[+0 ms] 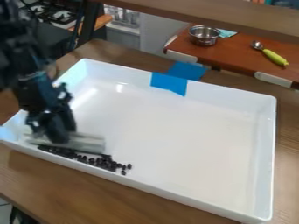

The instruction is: Sweep into pile

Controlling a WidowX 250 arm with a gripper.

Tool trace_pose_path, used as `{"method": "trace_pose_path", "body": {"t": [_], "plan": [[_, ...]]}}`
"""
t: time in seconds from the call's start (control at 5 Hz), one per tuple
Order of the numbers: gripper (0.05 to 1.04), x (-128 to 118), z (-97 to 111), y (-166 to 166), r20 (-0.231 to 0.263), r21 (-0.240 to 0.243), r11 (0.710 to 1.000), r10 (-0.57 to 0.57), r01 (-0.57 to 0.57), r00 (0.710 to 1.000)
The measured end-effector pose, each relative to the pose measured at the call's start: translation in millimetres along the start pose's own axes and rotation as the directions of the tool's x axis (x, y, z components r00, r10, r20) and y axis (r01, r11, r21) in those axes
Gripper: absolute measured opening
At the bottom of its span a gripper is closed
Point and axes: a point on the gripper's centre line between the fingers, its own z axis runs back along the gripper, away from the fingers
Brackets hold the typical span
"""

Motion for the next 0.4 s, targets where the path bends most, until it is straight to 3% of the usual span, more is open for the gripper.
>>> {"method": "trace_pose_path", "body": {"t": [0.4], "plan": [[0.338,-55.7,24.4,-46.1,-0.019,-0.127,0.979,-0.164,0.160,0.986]]}}
